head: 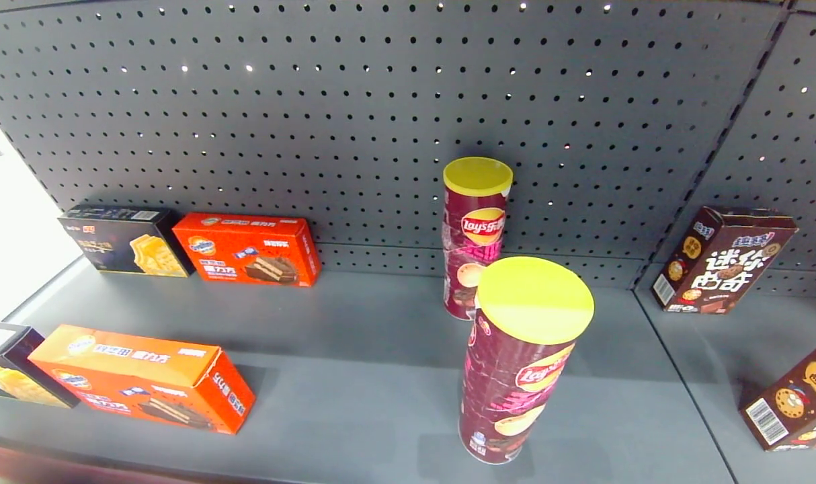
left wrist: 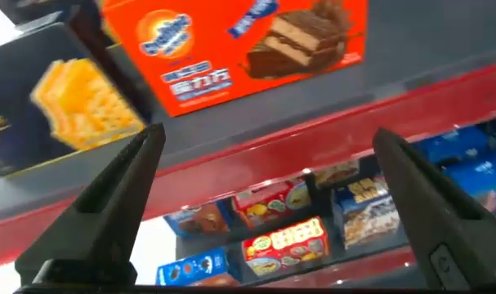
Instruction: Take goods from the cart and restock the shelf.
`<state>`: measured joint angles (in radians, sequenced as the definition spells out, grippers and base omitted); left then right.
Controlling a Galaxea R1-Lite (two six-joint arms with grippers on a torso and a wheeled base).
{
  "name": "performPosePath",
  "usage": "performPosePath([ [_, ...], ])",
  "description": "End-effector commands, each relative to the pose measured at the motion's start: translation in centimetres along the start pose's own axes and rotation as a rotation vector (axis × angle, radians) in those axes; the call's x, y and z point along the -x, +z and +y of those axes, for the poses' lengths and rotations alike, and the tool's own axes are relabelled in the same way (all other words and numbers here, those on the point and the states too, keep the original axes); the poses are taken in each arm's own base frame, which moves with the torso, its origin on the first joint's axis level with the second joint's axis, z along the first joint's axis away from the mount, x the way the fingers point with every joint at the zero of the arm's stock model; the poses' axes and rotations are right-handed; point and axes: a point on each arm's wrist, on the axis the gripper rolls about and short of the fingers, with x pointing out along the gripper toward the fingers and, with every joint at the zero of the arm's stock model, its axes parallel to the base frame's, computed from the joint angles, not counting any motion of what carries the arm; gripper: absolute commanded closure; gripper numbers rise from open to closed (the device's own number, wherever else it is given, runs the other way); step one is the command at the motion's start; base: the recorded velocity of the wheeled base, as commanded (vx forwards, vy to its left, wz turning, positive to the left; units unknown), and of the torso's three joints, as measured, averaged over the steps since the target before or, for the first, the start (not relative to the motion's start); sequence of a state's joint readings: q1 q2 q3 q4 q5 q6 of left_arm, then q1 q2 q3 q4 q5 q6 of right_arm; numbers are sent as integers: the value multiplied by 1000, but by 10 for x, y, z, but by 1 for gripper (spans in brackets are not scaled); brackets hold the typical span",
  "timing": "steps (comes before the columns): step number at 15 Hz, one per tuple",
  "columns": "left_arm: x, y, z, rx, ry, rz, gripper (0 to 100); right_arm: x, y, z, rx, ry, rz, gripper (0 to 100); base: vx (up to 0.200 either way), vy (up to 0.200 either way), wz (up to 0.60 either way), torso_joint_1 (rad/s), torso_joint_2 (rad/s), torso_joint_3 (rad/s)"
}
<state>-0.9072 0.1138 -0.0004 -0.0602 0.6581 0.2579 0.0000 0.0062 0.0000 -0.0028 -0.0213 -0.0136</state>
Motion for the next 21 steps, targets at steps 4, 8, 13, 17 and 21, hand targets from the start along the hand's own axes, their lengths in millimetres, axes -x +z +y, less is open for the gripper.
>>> performPosePath([
  [4, -12, 4, -8, 24, -98, 112, 0, 0, 0, 0, 0, 0, 0, 0, 0, 0, 0, 0, 0, 0],
  [8, -7, 4, -7, -18, -54, 136, 0, 0, 0, 0, 0, 0, 0, 0, 0, 0, 0, 0, 0, 0],
  [13, 2, 9, -26, 44, -184, 91, 0, 0, 0, 0, 0, 0, 0, 0, 0, 0, 0, 0, 0, 0],
  [17, 9, 8, -28, 61, -18, 17, 0, 0, 0, 0, 0, 0, 0, 0, 0, 0, 0, 0, 0, 0],
  [21, 16, 7, -31, 69, 91, -45, 0, 0, 0, 0, 0, 0, 1, 0, 0, 0, 0, 0, 0, 0],
])
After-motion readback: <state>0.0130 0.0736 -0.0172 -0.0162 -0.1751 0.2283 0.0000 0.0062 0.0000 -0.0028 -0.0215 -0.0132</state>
